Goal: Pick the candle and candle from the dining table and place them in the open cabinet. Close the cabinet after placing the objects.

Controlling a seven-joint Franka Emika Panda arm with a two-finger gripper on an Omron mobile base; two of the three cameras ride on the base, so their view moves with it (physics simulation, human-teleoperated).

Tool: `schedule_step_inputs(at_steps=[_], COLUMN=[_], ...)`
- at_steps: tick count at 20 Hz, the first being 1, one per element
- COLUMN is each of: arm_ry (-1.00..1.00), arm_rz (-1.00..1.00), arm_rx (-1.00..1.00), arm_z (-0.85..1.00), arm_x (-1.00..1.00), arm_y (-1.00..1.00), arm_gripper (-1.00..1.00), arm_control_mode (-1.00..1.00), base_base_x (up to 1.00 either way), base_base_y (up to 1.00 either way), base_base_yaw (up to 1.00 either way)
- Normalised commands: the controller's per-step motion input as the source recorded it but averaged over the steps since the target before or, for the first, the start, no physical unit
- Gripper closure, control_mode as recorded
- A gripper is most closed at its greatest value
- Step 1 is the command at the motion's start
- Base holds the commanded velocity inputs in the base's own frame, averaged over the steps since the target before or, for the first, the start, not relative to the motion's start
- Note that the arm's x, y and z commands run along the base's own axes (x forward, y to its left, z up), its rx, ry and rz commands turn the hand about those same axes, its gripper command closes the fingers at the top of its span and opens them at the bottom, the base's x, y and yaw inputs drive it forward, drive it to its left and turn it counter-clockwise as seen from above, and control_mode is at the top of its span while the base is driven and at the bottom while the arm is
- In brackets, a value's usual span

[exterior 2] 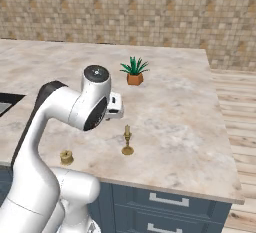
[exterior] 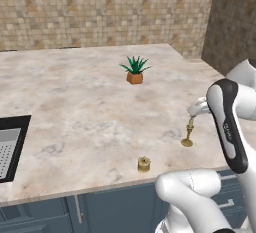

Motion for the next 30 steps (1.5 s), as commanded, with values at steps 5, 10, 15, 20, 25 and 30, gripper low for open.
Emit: schedule_step_inputs(at_steps=[5, 10, 15, 20, 25, 30], arm_ry=[-0.07, -0.07, -0.09, -0.09, -0.07, -0.07], arm_rz=[0.11, 0.12, 0.14, 0.1, 0.07, 0.07], arm_rx=[0.0, 0.02, 0.06, 0.06, 0.04, 0.01], arm_z=[-0.15, -0.18, -0.2, -0.17, -0.15, -0.16], arm_x=[-0.15, -0.1, -0.04, 0.0, 0.0, 0.0], arm_y=[-0.26, -0.27, -0.21, -0.17, -0.12, -0.05], arm_gripper=[-1.0, -1.0, -1.0, -1.0, -1.0, -1.0], arm_control_mode=[-1.0, -1.0, -1.0, -1.0, -1.0, -1.0], base_base_x=[0.0, 0.0, 0.0, 0.0, 0.0, 0.0], base_base_y=[0.0, 0.0, 0.0, 0.0, 0.0, 0.0], base_base_yaw=[0.0, 0.0, 0.0, 0.0, 0.0, 0.0])
